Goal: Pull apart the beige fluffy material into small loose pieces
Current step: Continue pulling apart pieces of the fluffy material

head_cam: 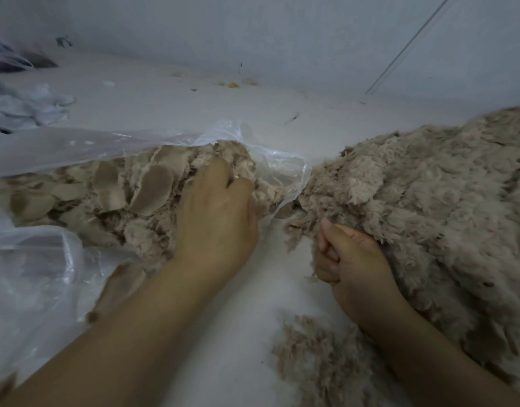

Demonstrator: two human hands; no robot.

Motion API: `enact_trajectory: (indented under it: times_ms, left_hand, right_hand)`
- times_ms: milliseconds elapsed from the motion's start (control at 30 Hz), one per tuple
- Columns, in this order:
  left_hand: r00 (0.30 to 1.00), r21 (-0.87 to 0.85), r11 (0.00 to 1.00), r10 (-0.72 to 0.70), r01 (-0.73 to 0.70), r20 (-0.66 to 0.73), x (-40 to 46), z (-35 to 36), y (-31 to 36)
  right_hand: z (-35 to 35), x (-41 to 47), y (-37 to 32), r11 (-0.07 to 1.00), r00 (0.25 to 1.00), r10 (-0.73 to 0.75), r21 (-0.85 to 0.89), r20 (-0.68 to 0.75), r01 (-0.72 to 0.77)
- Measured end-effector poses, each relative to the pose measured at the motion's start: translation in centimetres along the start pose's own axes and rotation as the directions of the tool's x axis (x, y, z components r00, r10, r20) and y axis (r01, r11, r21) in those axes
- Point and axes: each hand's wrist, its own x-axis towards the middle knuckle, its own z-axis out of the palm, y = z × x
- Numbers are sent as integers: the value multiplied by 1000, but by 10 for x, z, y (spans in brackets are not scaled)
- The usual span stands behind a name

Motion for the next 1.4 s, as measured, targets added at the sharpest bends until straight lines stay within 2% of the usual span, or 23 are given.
enact_trajectory:
  times_ms: [67, 133, 200, 267, 400, 467, 533, 600, 667, 767, 833, 967, 1100, 1300, 1333, 1400]
  left_hand:
    - [992, -152, 988, 52, -34, 118, -4, 6, 9]
    - [953, -281, 958, 133, -53, 273, -11, 17, 15]
    - [895, -268, 959, 196, -90, 400, -16, 30, 20]
    - [857, -175, 981, 162, -85, 489, -14, 40, 21]
    - [805, -137, 986, 158, -96, 572, -11, 50, 18]
    - [811, -196, 980, 134, -24, 570, -9, 50, 16]
    - [847, -315, 947, 122, 56, 517, -8, 47, 15]
    - [897, -469, 872, 87, 143, 434, -9, 41, 17]
    - [911, -607, 729, -53, 316, 410, -13, 33, 17]
    - [879, -734, 484, -239, 476, 413, -16, 30, 16]
    - [857, -750, 417, -269, 514, 439, -15, 33, 17]
    - [830, -713, 427, -246, 556, 500, -18, 44, 21]
    - [866, -720, 486, -208, 495, 455, -21, 54, 25]
    - [730, -616, 439, -152, 654, 666, -15, 64, 23]
    - [731, -612, 446, -158, 653, 664, -14, 64, 22]
    - [789, -629, 520, -159, 578, 593, -15, 64, 25]
  right_hand:
    - [0, 0, 0, 1000, 1000, -2, 20, -4, 2]
    - [0, 0, 0, 1000, 1000, -13, 10, -9, 13]
    - [0, -1, 0, 1000, 1000, -29, 5, -10, 29]
    - [1, -1, 0, 999, 999, -36, 7, -16, 36]
    - [3, -1, -1, 999, 999, -34, 16, -21, 35]
    - [4, -1, -1, 999, 999, -30, 10, -25, 31]
    - [4, -1, -1, 1000, 999, -28, 6, -33, 28]
    - [3, -1, 0, 1000, 999, -27, -7, -47, 26]
    - [2, -1, 0, 1000, 998, -20, -16, -61, 19]
    - [1, 0, 0, 999, 998, -12, -43, -65, 9]
    - [1, 1, 1, 999, 998, -6, -49, -58, 3]
    - [0, 1, 2, 999, 998, 11, -36, -67, -14]
    - [0, 2, 1, 1000, 997, 2, 16, -79, -1]
    - [1, 3, 1, 998, 995, 5, 58, -100, 1]
    - [1, 2, 1, 998, 995, 1, 57, -98, 5]
    - [2, 2, 0, 998, 996, -3, 63, -93, 9]
